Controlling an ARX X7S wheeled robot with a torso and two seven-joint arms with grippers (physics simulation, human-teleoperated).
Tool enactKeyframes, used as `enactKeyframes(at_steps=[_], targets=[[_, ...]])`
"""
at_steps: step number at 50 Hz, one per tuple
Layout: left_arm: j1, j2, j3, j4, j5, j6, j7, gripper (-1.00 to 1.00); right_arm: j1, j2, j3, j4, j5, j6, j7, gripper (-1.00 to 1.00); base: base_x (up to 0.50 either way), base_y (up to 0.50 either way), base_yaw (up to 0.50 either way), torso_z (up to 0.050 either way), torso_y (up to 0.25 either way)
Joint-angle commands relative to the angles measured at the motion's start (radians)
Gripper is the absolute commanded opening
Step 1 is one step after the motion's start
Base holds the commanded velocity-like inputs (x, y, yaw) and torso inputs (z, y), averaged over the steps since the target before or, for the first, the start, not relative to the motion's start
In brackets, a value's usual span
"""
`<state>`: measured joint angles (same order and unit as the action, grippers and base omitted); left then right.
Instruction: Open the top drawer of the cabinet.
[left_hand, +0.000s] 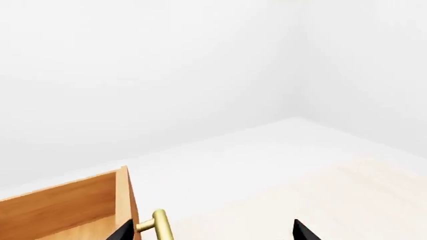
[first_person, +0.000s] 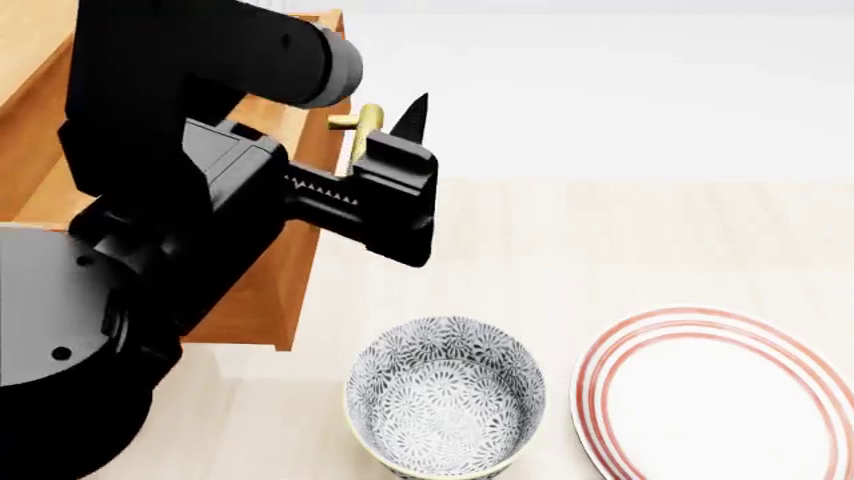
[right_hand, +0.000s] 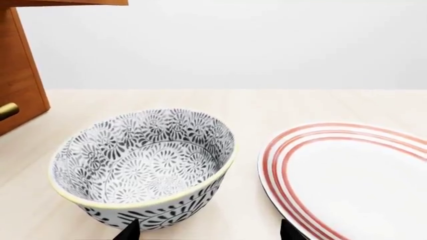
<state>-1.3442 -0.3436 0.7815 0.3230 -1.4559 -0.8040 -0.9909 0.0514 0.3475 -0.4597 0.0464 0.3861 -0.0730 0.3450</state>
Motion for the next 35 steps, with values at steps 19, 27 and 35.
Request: enactKeyframes(at_steps=[19,27,35], targets=[[0.296,-0.191,0.134,0.479,0.509,0.126,0.147,1.00,-0.004,-0.011,0.011,-0.009,-0.021,-0.001,-0.013,1.00,0.00,0.00,0.00,0.000,0.000],[0.406,-0.265,0.198,0.458,0.755,0.250,0.175,1.00,-0.001,-0.012,0.010,-0.006,-0.019,0.002,-0.010,1.00,0.00,0.00,0.00,0.000,0.000],[0.504,-0.318,0.240,0.402,0.932,0.379,0.163,1.00,0.003,-0.012,0.010,-0.006,-0.016,0.005,-0.007,1.00,0.00,0.00,0.00,0.000,0.000]])
